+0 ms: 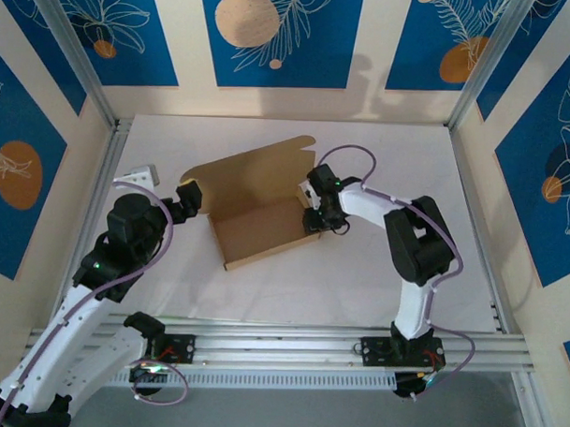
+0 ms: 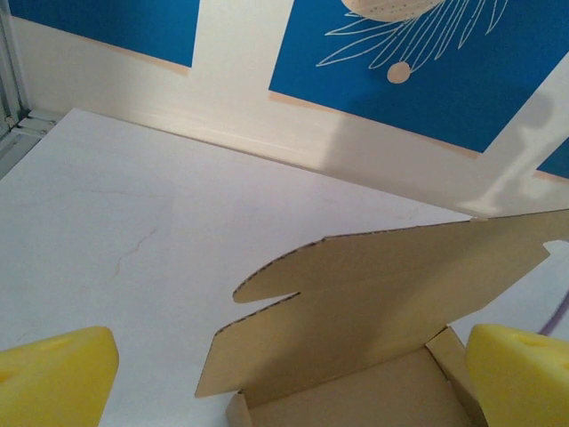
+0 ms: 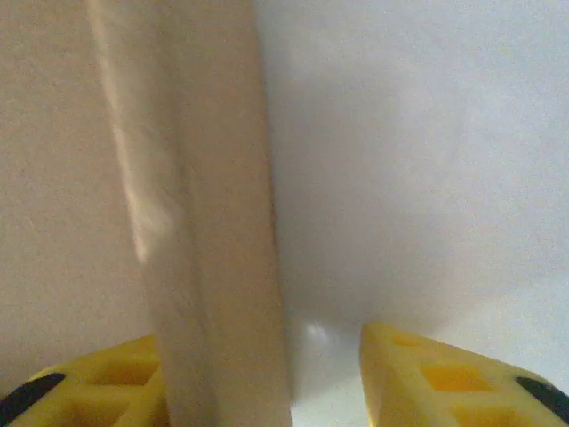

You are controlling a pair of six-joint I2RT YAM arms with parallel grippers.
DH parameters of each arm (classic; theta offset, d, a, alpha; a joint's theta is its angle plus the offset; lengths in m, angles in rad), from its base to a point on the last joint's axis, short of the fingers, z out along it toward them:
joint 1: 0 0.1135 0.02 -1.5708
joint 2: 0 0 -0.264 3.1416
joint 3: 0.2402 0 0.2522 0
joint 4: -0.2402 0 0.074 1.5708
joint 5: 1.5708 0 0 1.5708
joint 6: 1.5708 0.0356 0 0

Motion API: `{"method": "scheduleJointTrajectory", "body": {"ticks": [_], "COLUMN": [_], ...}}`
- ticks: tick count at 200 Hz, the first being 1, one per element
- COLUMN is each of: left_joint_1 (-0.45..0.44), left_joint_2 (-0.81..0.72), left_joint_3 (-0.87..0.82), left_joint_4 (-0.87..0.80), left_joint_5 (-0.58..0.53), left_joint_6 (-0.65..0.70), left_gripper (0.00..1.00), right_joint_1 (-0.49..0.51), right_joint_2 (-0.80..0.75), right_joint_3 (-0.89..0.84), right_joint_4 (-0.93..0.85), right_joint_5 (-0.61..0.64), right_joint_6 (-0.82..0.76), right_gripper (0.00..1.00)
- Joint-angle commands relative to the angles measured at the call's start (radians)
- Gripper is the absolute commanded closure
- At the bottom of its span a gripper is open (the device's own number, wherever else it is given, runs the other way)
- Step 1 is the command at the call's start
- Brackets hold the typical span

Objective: Fold the paper box

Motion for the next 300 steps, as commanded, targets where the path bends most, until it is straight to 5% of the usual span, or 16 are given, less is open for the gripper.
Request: {"method": "scheduleJointTrajectory", "body": {"ticks": [1,39,93,150,181,237,300], "left_joint_1": [-0.009,-0.015,-0.014,-0.018,-0.027,-0.03,-0.032], "left_joint_2": [-0.003,0.026,0.022,0.018,0.015,0.015,0.017], "left_joint_3": [-0.007,0.035,0.024,0.032,0.03,0.029,0.024], "left_joint_4": [-0.003,-0.103,-0.087,-0.098,-0.098,-0.095,-0.09], "left_joint_5": [-0.024,-0.124,-0.112,-0.143,-0.146,-0.14,-0.131], "left_joint_6": [-0.004,-0.044,-0.05,-0.058,-0.056,-0.058,-0.061], "left_gripper": [0.0,0.0,0.0,0.0,0.0,0.0,0.0], "right_joint_1": [-0.031,-0.061,-0.072,-0.033,-0.029,0.005,0.082], "right_joint_2": [-0.092,-0.192,0.053,0.161,0.196,0.249,0.263], "right_joint_3": [-0.034,-0.062,0.191,0.247,0.262,0.304,0.342], "right_joint_4": [0.039,0.17,0.025,0.009,0.005,-0.055,-0.131], "right_joint_5": [-0.022,-0.125,-0.104,-0.07,-0.033,0.12,0.479], "right_joint_6": [0.046,0.076,0.029,0.024,0.032,0.002,-0.007], "right_gripper": [0.45,0.43,0.5,0.51,0.61,0.81,0.98]}}
